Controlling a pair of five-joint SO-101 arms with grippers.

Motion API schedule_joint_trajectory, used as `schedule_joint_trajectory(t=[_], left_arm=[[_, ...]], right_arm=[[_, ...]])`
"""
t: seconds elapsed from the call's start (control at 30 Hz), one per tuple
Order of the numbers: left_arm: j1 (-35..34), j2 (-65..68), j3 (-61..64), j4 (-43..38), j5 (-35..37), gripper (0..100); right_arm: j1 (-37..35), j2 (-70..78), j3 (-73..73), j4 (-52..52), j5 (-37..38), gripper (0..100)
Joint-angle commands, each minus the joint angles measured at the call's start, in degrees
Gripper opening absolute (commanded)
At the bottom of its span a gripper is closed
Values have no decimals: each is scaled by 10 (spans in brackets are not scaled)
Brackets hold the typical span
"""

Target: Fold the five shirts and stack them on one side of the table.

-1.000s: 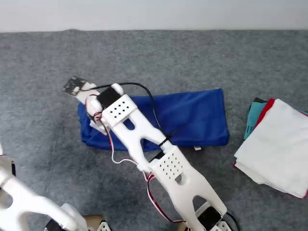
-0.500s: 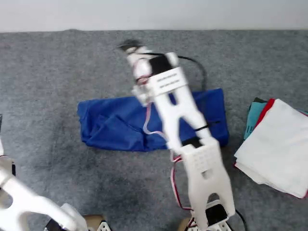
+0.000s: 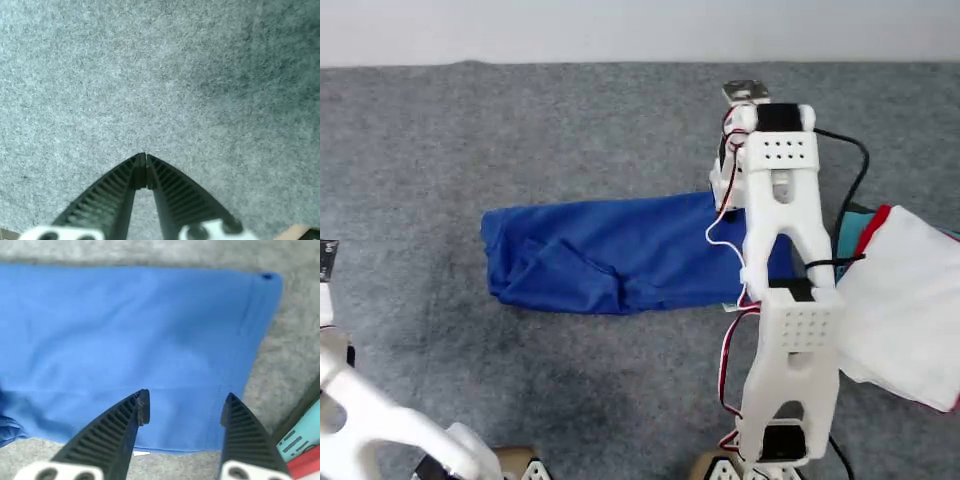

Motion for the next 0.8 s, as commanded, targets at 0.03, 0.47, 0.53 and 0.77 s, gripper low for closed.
schedule_joint_trajectory(t=[0.03, 0.47, 0.53, 0.77], left_arm=[[1, -20, -24, 5, -8, 6], [2, -20, -24, 5, -8, 6], [2, -20, -24, 5, -8, 6], [13, -20, -24, 5, -8, 6]], right_arm=[[38, 25, -4, 3, -7, 243], [54, 128, -4, -37, -2, 241], [44, 138, -4, -30, 11, 238], [22, 138, -5, -15, 59, 17]])
